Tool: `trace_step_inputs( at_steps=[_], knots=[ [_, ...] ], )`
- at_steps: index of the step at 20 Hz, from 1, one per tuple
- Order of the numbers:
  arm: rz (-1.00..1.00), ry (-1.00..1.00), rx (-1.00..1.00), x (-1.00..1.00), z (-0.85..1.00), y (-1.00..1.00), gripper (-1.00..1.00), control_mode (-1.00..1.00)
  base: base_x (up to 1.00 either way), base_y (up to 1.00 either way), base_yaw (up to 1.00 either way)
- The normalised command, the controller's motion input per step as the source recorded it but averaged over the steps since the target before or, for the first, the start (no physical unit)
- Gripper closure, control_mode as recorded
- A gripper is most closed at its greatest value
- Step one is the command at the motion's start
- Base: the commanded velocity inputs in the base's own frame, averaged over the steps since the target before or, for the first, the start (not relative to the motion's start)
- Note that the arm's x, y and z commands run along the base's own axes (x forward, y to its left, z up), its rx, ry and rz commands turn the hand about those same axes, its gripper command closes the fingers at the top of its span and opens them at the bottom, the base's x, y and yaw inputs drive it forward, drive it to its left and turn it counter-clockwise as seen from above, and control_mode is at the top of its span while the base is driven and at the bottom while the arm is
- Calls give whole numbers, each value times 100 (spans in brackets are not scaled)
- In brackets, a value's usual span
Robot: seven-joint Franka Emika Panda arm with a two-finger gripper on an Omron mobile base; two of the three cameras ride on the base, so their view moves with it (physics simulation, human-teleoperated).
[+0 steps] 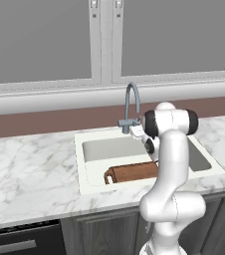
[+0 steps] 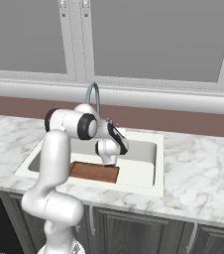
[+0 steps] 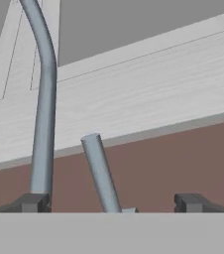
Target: Turn on the sink faucet with hot water and rinse the cutting board for ten seconds, then turn off the faucet. Push the cutting board to reach the water if necessary.
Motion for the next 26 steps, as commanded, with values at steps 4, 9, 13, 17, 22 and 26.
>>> trace_step_inputs(
  at_steps=[4, 9, 13, 17, 22, 26],
  knots=[
    [0, 0, 7, 35, 0, -10, -100, -100, 0, 0, 0],
    [0, -1, 8, 21, 0, 0, -100, -100, 0, 0, 0],
    [0, -1, 7, 2, 0, 0, -100, -100, 0, 0, 0],
    [-1, -5, 10, 0, 0, 0, -100, -100, 0, 0, 0],
    [0, -2, 5, 4, 0, 0, -100, -100, 0, 0, 0],
    [-1, 0, 1, 13, 0, 0, -100, -100, 0, 0, 0]
  ],
)
